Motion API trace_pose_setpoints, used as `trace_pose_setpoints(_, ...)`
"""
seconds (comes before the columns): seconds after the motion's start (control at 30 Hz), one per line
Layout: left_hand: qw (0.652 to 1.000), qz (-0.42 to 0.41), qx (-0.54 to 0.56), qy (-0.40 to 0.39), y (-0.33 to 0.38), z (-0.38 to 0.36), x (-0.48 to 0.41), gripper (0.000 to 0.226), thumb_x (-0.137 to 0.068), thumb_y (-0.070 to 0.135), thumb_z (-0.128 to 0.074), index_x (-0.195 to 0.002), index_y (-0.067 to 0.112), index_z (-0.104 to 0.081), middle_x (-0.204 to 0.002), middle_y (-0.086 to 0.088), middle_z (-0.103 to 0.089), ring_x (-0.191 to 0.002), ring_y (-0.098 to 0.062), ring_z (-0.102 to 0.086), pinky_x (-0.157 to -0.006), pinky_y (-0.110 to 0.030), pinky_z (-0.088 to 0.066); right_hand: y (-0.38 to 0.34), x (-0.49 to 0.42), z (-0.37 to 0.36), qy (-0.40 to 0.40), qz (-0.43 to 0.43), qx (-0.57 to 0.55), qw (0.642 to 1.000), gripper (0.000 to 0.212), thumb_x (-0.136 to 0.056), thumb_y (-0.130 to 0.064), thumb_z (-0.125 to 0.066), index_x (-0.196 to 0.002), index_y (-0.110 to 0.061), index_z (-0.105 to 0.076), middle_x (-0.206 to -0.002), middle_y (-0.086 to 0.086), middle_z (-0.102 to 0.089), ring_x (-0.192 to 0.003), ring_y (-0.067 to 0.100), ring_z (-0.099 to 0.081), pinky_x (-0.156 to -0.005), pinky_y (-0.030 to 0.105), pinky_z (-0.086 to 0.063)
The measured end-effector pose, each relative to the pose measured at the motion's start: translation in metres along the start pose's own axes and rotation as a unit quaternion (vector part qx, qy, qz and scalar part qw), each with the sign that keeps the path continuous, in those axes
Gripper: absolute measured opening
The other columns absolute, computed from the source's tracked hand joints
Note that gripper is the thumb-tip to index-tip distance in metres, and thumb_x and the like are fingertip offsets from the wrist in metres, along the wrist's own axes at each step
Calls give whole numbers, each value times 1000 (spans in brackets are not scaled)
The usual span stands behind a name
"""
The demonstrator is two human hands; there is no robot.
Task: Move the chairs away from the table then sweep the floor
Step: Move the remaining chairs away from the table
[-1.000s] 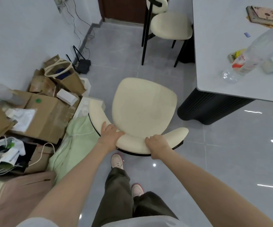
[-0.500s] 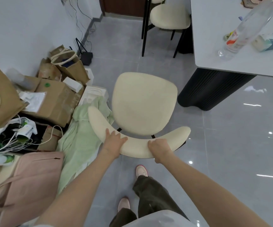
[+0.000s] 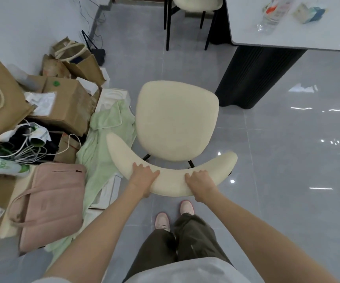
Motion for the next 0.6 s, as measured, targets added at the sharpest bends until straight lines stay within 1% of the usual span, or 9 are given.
trace_pose_setpoints(0.07, 1000, 0, 0, 11, 12, -8, 12, 81, -78, 32, -68, -146, 26, -24, -131, -10, -48, -119, -32, -46, -106, -52, -27, -6, 16, -9, 2, -5, 2, 1000, 54, -78, -14, -70, -125, -6, -44, -112, 11, -61, -100, 27, -61, -71, 32, -32)
trace_pose_setpoints(0.2, 1000, 9, -1, 8, 35, -21, 37, 80, -78, 30, -68, -145, 26, -25, -132, -9, -48, -120, -32, -45, -107, -52, -26, -17, 43, -26, -3, -5, 8, 1000, 56, -78, -18, -70, -126, -7, -43, -113, 10, -61, -102, 26, -60, -71, 31, -31)
trace_pose_setpoints(0.33, 1000, 20, 2, -1, 61, -36, 61, 79, -78, 29, -68, -144, 26, -25, -130, -9, -49, -120, -32, -45, -108, -53, -26, -27, 72, -45, -2, -2, 6, 1000, 56, -78, -18, -70, -126, -8, -44, -113, 10, -61, -102, 27, -60, -73, 32, -32)
trace_pose_setpoints(0.47, 999, 31, 9, -12, 89, -57, 88, 80, -80, 30, -66, -146, 27, -22, -131, -9, -48, -121, -32, -45, -109, -53, -25, -40, 104, -68, 4, 7, 13, 1000, 52, -78, -16, -68, -125, -8, -45, -110, 9, -61, -99, 26, -60, -72, 31, -33)
trace_pose_setpoints(0.6, 999, 30, 12, -10, 128, -79, 123, 80, -80, 30, -65, -147, 27, -22, -128, -9, -50, -117, -32, -48, -106, -51, -29, -53, 144, -98, 2, 23, 22, 1000, 52, -79, -16, -68, -124, -9, -44, -113, 9, -60, -102, 27, -60, -76, 33, -36)
Point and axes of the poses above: each hand's wrist, its own x-axis away from the middle knuckle, its own z-axis out of the back of the hand, y = z × x, the point moved 8 cm from there along -x, towards the middle knuckle
